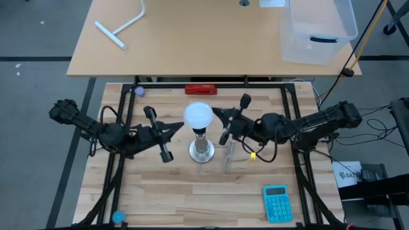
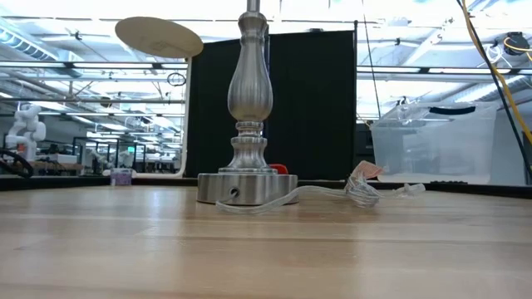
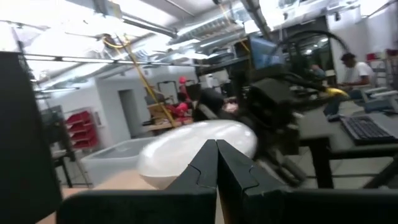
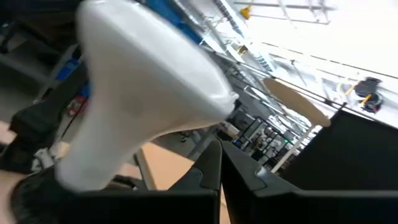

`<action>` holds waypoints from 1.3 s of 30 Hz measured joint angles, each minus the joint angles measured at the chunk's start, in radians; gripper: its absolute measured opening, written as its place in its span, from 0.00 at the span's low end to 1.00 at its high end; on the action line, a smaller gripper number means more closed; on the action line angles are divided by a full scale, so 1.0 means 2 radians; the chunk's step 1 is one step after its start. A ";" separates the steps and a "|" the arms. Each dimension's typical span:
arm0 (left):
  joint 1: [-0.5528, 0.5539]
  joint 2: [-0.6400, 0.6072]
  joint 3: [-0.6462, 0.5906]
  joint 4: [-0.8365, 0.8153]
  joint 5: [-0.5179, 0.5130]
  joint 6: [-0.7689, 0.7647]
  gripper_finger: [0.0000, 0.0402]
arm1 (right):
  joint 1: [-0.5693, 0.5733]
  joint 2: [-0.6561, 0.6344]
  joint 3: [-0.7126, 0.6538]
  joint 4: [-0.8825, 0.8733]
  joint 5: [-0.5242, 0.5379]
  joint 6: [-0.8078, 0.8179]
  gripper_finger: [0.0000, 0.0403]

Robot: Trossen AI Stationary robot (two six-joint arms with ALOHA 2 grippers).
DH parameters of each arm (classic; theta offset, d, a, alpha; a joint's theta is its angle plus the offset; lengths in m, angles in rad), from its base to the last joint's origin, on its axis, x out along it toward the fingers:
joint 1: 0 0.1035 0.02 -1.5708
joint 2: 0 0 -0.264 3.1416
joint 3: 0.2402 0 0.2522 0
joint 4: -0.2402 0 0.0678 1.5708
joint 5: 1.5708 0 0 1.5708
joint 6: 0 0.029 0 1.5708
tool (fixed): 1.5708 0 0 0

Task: Screw lightbulb
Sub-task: Insert the white lightbulb into the silver lamp

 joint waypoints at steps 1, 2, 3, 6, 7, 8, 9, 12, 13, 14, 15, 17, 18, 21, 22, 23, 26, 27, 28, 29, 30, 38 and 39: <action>0.000 0.003 0.000 0.000 0.002 -0.003 0.00 | -0.001 0.000 0.000 0.009 -0.001 -0.004 0.00; 0.000 0.005 0.000 0.001 0.002 -0.006 0.00 | -0.002 0.000 0.000 0.016 -0.001 -0.009 0.00; 0.001 0.008 0.000 0.000 0.002 -0.009 0.00 | -0.002 0.000 0.000 0.021 -0.003 -0.012 0.00; 0.009 0.017 0.000 0.000 0.003 -0.014 0.00 | -0.002 0.000 0.000 0.027 -0.014 -0.013 0.00; 0.011 0.019 0.000 0.000 0.004 -0.015 0.00 | -0.002 0.000 0.000 0.029 -0.014 -0.014 0.00; 0.012 0.020 0.000 0.000 0.004 -0.016 0.00 | -0.002 0.000 0.000 0.031 -0.016 -0.018 0.00; 0.014 0.021 0.000 0.000 0.004 -0.018 0.00 | -0.002 0.000 0.000 0.032 -0.016 -0.020 0.00; 0.019 0.021 0.000 -0.001 0.004 -0.025 0.00 | 0.002 0.000 0.000 0.032 -0.011 -0.022 0.00; 0.019 0.021 0.000 -0.001 0.003 -0.025 0.00 | 0.004 -0.001 0.000 0.032 -0.010 -0.023 0.00; 0.019 0.021 0.000 -0.001 0.001 -0.025 0.00 | 0.007 -0.001 0.000 0.032 -0.009 -0.026 0.00; 0.020 0.021 0.000 -0.001 -0.004 -0.025 0.00 | 0.010 -0.001 0.000 0.032 -0.008 -0.030 0.00; 0.021 0.021 0.000 -0.001 -0.014 -0.025 0.00 | 0.016 -0.001 0.000 0.032 -0.005 -0.035 0.00; 0.022 0.021 0.000 -0.001 -0.021 -0.025 0.00 | 0.019 -0.002 0.000 0.032 -0.003 -0.036 0.00; 0.023 0.020 0.000 0.000 -0.040 -0.024 0.00 | 0.026 -0.002 0.000 0.029 -0.002 -0.036 0.00; 0.025 0.020 0.000 0.000 -0.049 -0.025 0.00 | 0.028 -0.002 0.000 0.028 -0.002 -0.036 0.00; 0.027 0.020 0.000 -0.001 -0.058 -0.025 0.00 | 0.030 -0.002 0.000 0.026 -0.002 -0.037 0.00; 0.032 0.020 0.000 0.001 -0.092 -0.027 0.00 | 0.037 -0.002 0.000 0.018 -0.022 -0.037 0.00; 0.034 0.020 0.000 0.002 -0.096 -0.027 0.00 | 0.039 -0.002 0.000 0.016 -0.027 -0.037 0.00; 0.037 0.021 0.001 0.001 -0.097 -0.029 0.00 | 0.041 -0.001 0.000 0.010 -0.030 -0.036 0.00; 0.041 0.022 0.000 -0.004 -0.100 -0.031 0.00 | 0.043 0.000 0.000 0.005 -0.031 -0.036 0.00; 0.043 0.023 0.000 -0.006 -0.101 -0.036 0.00 | 0.046 0.001 0.000 -0.002 -0.031 -0.037 0.00; 0.048 0.022 0.000 0.001 -0.102 -0.034 0.00 | 0.061 0.001 0.000 -0.046 -0.028 -0.020 0.00; 0.044 0.020 0.000 0.007 -0.102 -0.027 0.00 | 0.061 0.001 0.000 -0.047 -0.019 -0.020 0.00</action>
